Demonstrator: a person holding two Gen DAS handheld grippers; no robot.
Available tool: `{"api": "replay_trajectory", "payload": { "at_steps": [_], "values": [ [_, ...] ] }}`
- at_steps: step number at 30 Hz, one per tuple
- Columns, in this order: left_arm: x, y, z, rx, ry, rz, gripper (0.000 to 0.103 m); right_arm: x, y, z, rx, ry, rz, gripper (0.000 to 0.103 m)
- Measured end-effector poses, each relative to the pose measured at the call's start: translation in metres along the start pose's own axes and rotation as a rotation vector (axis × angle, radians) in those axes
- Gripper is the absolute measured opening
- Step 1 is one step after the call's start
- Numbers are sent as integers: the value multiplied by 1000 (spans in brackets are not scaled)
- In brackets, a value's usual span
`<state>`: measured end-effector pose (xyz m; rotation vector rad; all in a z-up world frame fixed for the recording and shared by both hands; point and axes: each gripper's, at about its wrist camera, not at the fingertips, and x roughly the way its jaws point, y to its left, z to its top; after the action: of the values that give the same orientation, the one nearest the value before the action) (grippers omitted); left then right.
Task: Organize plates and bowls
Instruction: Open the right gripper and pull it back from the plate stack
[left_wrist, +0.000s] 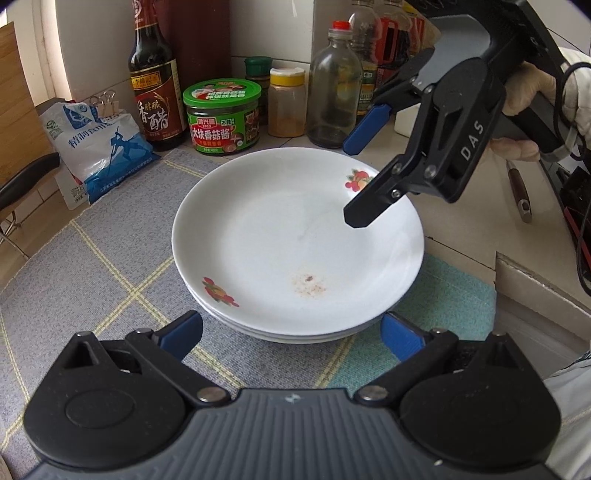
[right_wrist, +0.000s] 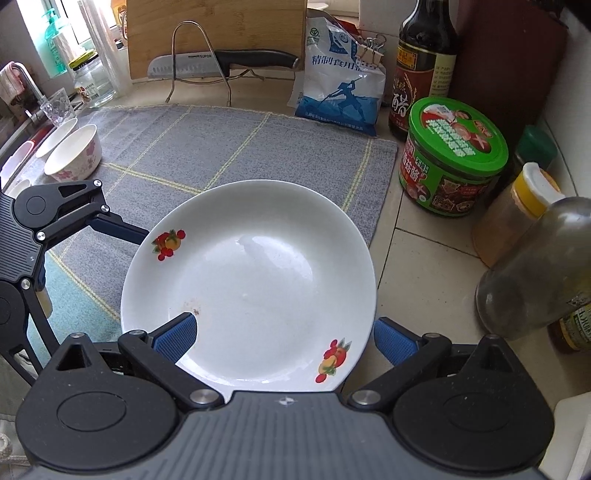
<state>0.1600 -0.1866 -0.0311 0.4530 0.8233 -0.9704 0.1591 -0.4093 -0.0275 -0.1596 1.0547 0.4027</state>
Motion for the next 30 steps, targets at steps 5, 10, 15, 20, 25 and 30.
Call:
{"api": "replay_trajectory", "payload": {
  "at_steps": [5, 10, 15, 20, 25, 30],
  "values": [
    [-15, -1, 0, -30, -49, 46, 102, -13, 16, -1, -56, -105, -108, 103],
    [-43, 1, -1, -87, -129, 124, 102, -26, 29, -1, -65, -203, -162, 103],
    [-66, 7, -10, -174, -162, 242, 102, -33, 45, 3, -78, -287, -159, 103],
    [-94, 17, -30, -273, -175, 329, 102, -29, 79, 11, -130, -341, -153, 103],
    [-132, 31, -61, -337, -217, 388, 102, -30, 123, 17, -180, -384, -147, 103],
    [-176, 47, -100, -346, -229, 410, 102, -23, 174, 26, -203, -394, -139, 103]
  ]
}}
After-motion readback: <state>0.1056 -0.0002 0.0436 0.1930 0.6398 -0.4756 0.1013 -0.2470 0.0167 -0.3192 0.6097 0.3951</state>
